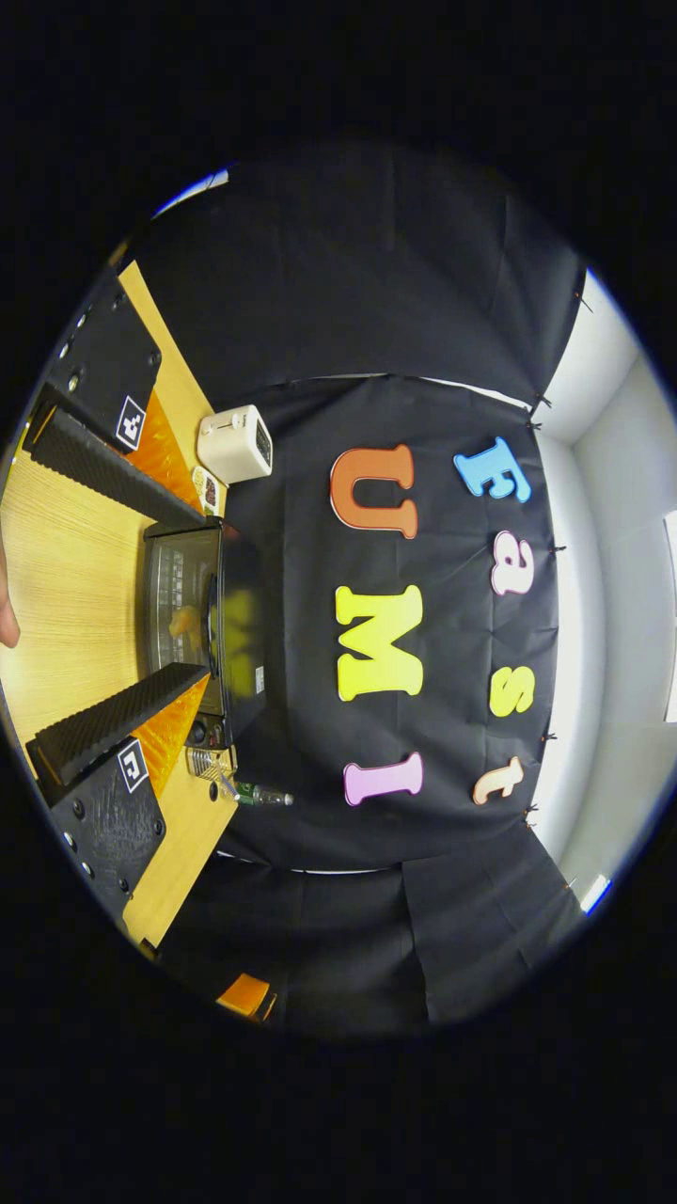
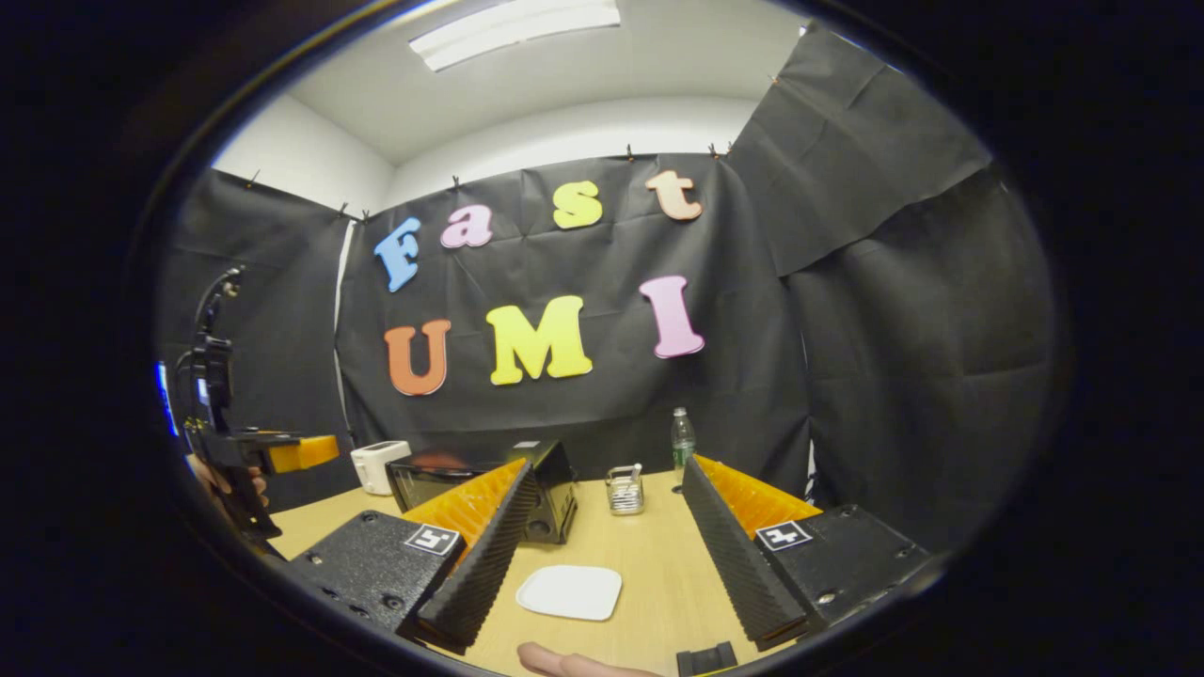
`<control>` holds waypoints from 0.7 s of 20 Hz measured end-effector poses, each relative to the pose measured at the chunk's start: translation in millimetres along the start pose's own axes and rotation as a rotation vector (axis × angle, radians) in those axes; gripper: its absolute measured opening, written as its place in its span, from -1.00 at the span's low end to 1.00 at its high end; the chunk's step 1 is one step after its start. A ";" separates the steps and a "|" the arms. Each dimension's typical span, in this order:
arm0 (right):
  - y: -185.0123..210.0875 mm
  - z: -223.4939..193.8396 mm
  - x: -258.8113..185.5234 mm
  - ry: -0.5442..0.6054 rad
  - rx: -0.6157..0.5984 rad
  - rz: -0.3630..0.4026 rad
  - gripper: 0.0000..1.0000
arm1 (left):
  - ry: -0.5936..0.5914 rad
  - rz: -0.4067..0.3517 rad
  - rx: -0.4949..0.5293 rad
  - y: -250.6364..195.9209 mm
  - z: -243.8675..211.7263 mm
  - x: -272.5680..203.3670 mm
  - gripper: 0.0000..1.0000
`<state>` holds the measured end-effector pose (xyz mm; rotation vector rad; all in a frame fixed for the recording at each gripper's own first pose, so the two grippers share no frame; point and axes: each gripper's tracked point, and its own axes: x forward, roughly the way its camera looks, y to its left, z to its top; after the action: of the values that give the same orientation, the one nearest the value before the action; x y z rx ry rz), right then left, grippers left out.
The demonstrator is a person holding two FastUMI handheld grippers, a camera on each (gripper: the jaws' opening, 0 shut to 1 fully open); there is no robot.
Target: Open the electric oven with the left hand, put the food in, and close the electric oven.
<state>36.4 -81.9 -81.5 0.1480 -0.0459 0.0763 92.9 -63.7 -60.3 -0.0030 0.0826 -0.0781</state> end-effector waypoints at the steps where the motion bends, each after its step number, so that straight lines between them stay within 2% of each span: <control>1: 2.1 0.0 -0.2 0.002 0.002 0.008 0.90 | -0.018 -0.003 0.010 -1.3 4.0 -9.5 0.92; 4: 7.0 2.1 -1.6 0.003 -0.006 0.027 0.90 | -0.068 0.009 0.038 1.3 20.1 -32.2 0.90; 5: 7.6 3.8 -3.0 -0.003 -0.011 0.028 0.90 | -0.077 0.007 0.042 0.2 23.3 -36.5 1.00; 6: 6.9 6.5 -4.7 -0.007 -0.014 0.026 0.90 | -0.079 0.003 0.044 -1.1 24.3 -40.3 0.77; 7: 6.9 8.4 -6.0 -0.013 -0.015 0.026 0.90 | -0.084 0.001 0.046 -2.0 25.7 -43.2 0.77; 8: 6.4 10.8 -8.0 -0.016 -0.016 0.026 0.90 | -0.088 -0.005 0.047 -3.2 26.8 -45.3 0.90; 9: 7.5 11.8 -9.3 -0.019 -0.018 0.026 0.90 | -0.093 -0.007 0.049 -4.2 28.6 -47.1 0.90; 10: 8.9 13.6 -10.1 -0.023 -0.020 0.029 0.90 | -0.093 -0.006 0.053 -3.4 28.1 -47.7 0.77; 12: 14.3 14.2 -12.4 -0.026 -0.025 0.043 0.90 | -0.093 0.001 0.065 -0.7 25.9 -47.3 0.77; 13: 19.5 14.4 -14.8 -0.026 -0.027 0.058 0.90 | -0.089 0.009 0.067 2.0 25.5 -46.3 0.90; 14: 22.7 15.8 -15.9 -0.027 -0.026 0.069 0.90 | -0.088 0.019 0.065 4.4 26.1 -46.2 0.90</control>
<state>18.2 -63.0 -63.4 0.1218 -0.0788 0.1422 49.6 -55.7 -30.5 0.0590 -0.0079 -0.0619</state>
